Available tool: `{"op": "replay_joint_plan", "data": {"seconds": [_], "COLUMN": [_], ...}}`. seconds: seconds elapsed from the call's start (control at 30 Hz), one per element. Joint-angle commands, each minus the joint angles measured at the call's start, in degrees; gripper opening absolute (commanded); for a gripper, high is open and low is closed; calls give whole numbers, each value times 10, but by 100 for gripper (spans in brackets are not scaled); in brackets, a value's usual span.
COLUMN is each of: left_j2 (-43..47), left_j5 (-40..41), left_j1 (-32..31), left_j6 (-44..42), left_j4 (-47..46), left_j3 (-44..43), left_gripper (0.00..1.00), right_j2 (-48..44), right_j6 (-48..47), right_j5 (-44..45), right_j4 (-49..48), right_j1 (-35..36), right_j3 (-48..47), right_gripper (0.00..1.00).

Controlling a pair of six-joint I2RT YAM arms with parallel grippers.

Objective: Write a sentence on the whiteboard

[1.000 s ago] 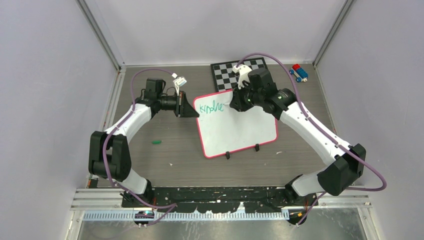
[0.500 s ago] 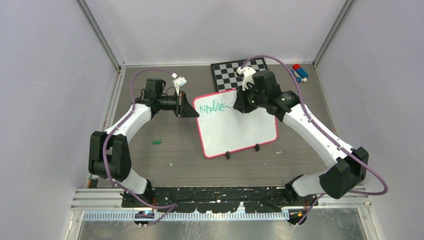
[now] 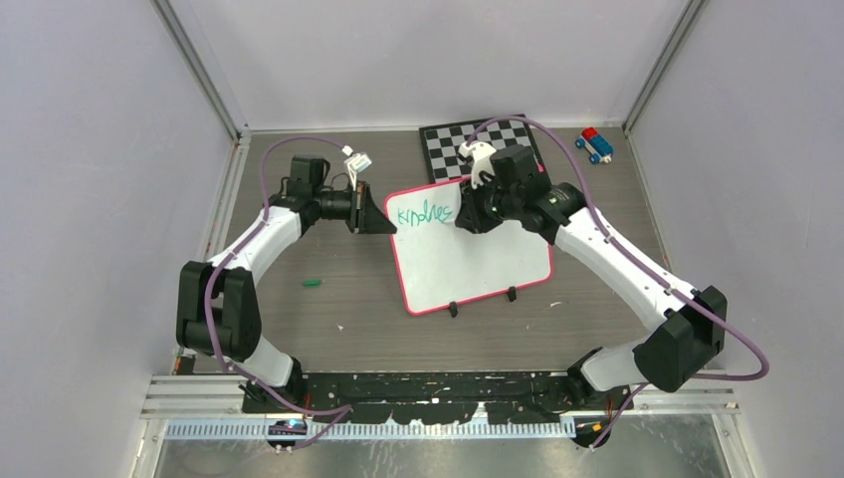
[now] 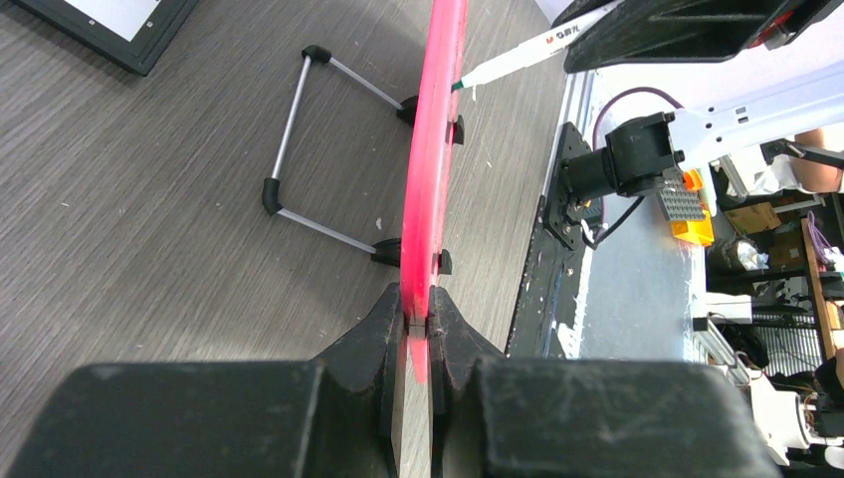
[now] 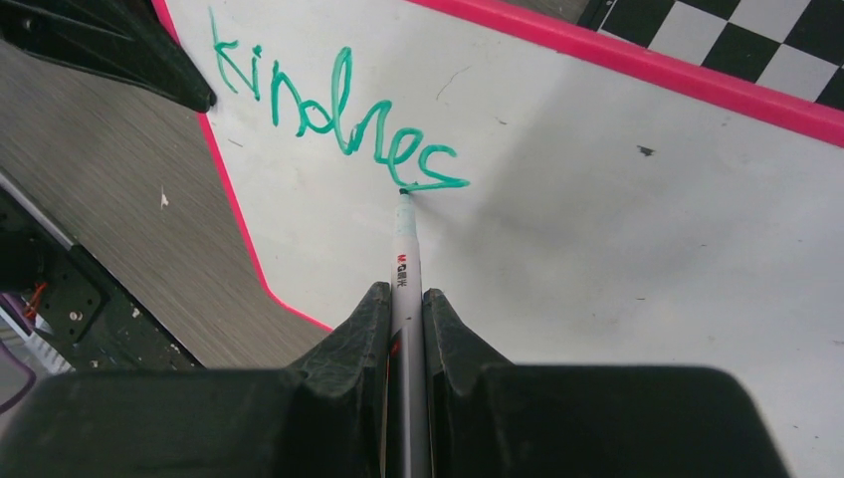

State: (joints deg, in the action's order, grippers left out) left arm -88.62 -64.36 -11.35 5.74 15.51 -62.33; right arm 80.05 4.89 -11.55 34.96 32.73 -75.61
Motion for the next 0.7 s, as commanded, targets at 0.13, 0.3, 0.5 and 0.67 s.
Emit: {"op": "replay_joint_plan", "data": {"seconds": [0.13,0.3,0.5,0.67], "left_j2": [5,5,5,7], "left_j5": [-19,-21,-22,-21], "left_j1": [-4,-4,-5,-4], "left_j6": [-4,-4,-3,-4], "left_j4": [3,3,3,3], "left_j3": [0,-1,-1,2], "left_gripper": [0,0,0,0], "right_j2": [-18,-35,-32,-18], "right_j6": [-6,2,2,3], "right_j5": [-4,-32,-31,-28], "right_j4": [-2,6,8,2], "right_j1": [-2,-44,-58,-59], "right_j3": [-29,-43,-52,-57], "right_gripper": [0,0,0,0]}}
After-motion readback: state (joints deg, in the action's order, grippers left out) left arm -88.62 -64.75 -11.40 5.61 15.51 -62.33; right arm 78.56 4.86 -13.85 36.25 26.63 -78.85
